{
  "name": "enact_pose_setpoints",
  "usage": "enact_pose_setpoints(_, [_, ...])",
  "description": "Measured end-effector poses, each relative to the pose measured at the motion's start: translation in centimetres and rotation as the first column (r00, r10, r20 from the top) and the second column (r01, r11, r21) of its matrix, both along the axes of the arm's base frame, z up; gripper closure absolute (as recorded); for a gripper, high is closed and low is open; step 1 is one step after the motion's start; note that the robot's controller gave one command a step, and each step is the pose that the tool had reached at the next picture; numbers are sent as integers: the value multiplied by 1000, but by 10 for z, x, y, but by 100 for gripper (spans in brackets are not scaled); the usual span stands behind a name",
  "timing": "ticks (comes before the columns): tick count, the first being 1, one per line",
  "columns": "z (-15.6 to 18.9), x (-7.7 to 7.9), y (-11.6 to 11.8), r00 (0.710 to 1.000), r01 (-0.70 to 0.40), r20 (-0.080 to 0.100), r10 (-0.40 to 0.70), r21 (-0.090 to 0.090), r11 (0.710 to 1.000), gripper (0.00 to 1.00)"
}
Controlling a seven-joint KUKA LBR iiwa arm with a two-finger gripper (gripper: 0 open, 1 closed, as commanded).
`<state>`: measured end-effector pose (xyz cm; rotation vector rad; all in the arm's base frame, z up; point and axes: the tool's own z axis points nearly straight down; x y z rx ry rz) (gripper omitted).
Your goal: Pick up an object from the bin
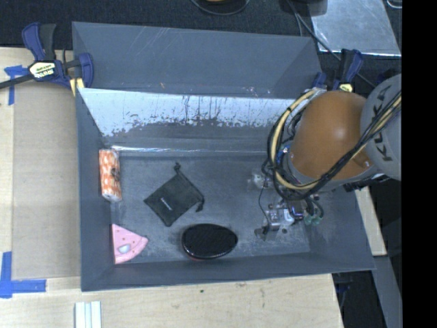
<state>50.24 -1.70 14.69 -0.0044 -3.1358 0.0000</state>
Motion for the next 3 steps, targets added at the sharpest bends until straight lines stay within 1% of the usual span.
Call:
enact_pose_setpoints(1, [4, 2, 0, 1000, -1, 9, 1, 0, 1000, 0])
enact_pose_setpoints(2, [32, 24, 52, 991, -133, 6, 133, 1, 991, 0])
enact_pose_setpoints(3, [48, 75, 33, 992, 125, 11, -125, 1, 992, 0])
